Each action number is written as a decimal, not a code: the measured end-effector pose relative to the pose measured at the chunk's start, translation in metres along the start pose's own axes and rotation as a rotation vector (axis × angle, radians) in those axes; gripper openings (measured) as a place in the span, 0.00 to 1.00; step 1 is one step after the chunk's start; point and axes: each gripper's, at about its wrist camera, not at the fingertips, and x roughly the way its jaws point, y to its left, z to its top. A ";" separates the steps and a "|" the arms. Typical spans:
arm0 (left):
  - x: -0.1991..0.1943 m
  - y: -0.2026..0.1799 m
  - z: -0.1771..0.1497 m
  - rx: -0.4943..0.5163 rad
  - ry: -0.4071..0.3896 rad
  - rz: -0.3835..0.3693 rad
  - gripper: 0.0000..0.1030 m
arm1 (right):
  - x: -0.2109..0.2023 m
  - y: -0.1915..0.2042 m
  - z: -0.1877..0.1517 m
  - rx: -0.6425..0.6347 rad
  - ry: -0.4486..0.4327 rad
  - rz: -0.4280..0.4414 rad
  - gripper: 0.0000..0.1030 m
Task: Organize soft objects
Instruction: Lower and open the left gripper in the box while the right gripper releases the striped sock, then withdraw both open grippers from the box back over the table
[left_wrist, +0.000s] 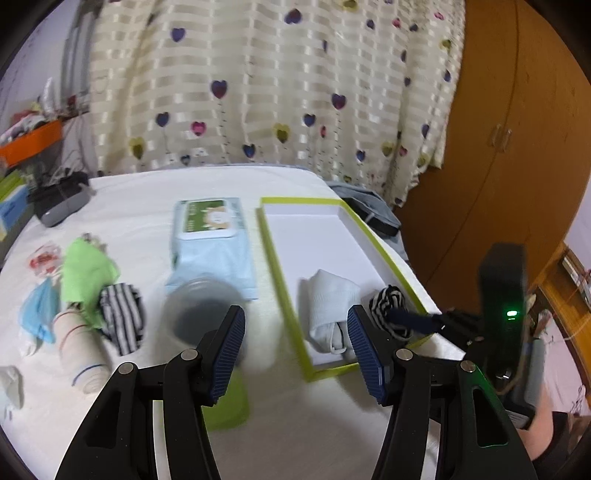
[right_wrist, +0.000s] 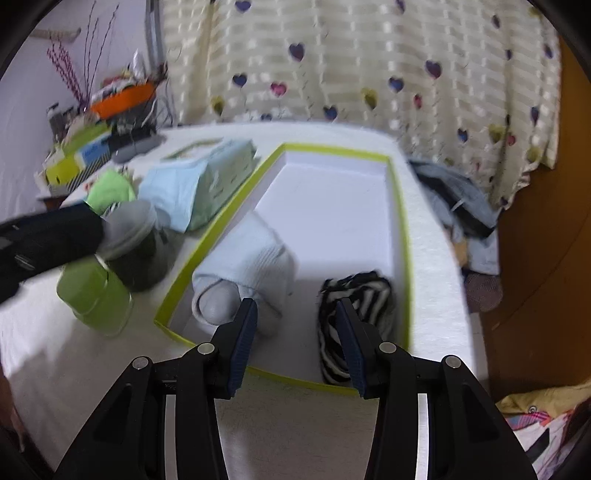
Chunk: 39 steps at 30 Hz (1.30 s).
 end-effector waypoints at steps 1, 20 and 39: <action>-0.003 0.004 -0.002 -0.006 -0.003 0.004 0.56 | 0.004 0.002 -0.001 -0.004 0.020 0.013 0.44; -0.039 0.047 -0.033 -0.070 -0.007 0.118 0.56 | -0.042 0.021 -0.023 -0.078 0.000 0.041 0.44; -0.073 0.072 -0.053 -0.088 -0.065 0.243 0.56 | -0.086 0.090 -0.020 -0.101 -0.135 0.107 0.54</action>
